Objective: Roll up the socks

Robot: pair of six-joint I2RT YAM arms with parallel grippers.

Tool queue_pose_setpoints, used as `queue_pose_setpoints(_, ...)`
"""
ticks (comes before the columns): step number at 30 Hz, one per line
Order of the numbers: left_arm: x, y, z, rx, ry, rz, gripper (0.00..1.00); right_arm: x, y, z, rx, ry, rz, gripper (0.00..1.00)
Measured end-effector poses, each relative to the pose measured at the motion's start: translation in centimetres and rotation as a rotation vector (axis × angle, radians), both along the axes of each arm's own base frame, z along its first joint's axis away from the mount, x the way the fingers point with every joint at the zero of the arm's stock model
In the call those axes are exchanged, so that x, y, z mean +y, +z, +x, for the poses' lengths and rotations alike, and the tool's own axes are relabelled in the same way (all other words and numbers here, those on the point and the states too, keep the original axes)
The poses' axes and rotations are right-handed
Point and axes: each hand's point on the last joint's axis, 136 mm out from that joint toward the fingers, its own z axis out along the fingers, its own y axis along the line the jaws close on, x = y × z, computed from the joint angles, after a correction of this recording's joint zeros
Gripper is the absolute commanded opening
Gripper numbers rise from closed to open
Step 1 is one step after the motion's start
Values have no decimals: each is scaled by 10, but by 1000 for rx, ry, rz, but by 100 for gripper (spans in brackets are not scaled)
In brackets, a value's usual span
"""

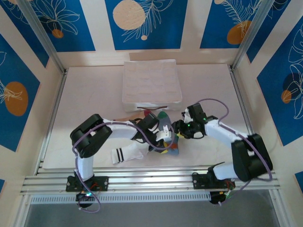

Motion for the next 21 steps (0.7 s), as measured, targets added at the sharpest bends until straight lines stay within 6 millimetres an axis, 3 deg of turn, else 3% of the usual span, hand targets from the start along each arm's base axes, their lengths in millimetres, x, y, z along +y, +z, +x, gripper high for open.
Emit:
queue_pose_setpoints(5,1,-1,8,103,66,20,0,6,-14,-26,40,42,41,55)
queue_pose_setpoints(7,2,-2,12,147,95,25,0,7,-20,-34,66,49,57,50)
queue_pose_setpoints(10,2,-1,17,196,129,26,0,11,-22,-37,74,55,84,41)
queue_pose_setpoints(18,2,-2,23,312,191,43,0,18,-23,-40,59,75,117,40)
queue_pose_setpoints(21,2,-3,26,342,209,51,0,17,-24,-40,62,67,109,27)
